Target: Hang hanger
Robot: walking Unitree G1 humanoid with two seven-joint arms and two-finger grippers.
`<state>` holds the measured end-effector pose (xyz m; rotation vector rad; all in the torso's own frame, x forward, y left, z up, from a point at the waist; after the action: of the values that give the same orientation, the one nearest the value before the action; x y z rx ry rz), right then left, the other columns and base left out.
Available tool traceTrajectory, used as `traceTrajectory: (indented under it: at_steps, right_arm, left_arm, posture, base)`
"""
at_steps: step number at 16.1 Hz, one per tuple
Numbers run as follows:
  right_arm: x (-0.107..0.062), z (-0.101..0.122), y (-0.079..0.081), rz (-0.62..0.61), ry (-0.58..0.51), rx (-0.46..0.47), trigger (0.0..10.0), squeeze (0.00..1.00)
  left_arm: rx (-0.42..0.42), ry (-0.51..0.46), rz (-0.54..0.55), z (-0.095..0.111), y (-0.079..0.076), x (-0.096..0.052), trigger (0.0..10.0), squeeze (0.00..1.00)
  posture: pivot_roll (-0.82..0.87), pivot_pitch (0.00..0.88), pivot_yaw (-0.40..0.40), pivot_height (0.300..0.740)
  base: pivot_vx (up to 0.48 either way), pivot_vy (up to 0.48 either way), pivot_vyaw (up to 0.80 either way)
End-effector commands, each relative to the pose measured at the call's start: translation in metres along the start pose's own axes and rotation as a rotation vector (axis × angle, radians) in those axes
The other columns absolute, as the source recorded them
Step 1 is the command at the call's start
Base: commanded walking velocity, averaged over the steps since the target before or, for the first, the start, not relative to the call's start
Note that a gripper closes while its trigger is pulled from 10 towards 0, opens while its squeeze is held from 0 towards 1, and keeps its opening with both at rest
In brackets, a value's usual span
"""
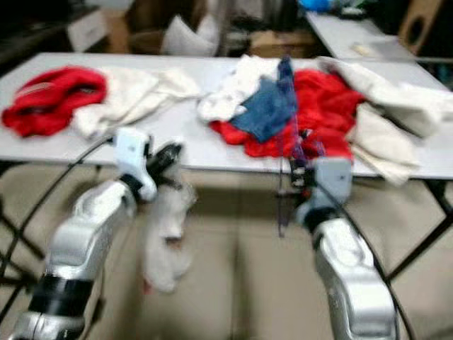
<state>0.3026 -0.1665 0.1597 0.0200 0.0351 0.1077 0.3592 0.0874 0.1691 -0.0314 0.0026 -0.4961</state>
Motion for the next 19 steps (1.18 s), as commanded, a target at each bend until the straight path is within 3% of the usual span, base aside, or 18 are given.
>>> traceTrajectory:
  at_steps: [1, 7, 12, 15, 19]
  right_arm:
    - [0.002, 0.006, 0.011, 0.041, -0.02, -0.005, 10.0, 0.0]
    - [0.004, 0.008, 0.014, 0.082, -0.013, -0.043, 10.0, 0.0]
    - [0.002, 0.012, 0.011, 0.114, -0.012, -0.088, 10.0, 0.0]
    - [-0.003, 0.016, 0.012, 0.176, -0.018, -0.12, 10.0, 0.0]
    - [-0.021, 0.026, 0.008, 0.363, 0.009, -0.223, 10.0, 0.0]
  left_arm:
    - [0.02, -0.026, 0.039, 0.009, 0.014, -0.005, 10.0, 0.0]
    - [0.022, -0.04, 0.022, 0.012, 0.01, -0.002, 10.0, 0.0]
    - [0.026, -0.056, -0.011, 0.017, 0.004, 0.001, 10.0, 0.0]
    - [0.038, -0.087, -0.038, 0.03, 0.0, 0.006, 10.0, 0.0]
    - [0.086, -0.147, -0.037, 0.058, 0.008, 0.022, 10.0, 0.0]
  posture:
    - [-0.22, 0.0, 0.027, 0.71]
    - [-0.22, 0.0, 0.02, 0.71]
    - [-0.22, 0.0, 0.019, 0.71]
    - [-0.22, 0.0, 0.022, 0.71]
    - [-0.23, 0.0, 0.029, 0.71]
  base:
    - [0.382, 0.0, 0.0]
    - [0.381, 0.0, 0.0]
    - [0.382, 0.0, -0.76]
    - [0.377, 0.0, 0.0]
    - [0.377, 0.0, 0.0]
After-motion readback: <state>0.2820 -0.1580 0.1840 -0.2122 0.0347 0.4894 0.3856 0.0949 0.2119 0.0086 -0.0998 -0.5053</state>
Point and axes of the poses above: a point about 5 cm out from each wrist's last joint towards the gripper, its own x axis pointing out of the wrist towards the gripper, its own z axis along the axis of the wrist's last joint, y = z × x, the point moved 5 cm from there along x, pointing out of the wrist towards the gripper, and after that the axes turned 1 degree about -x, right-handed, at the moved point
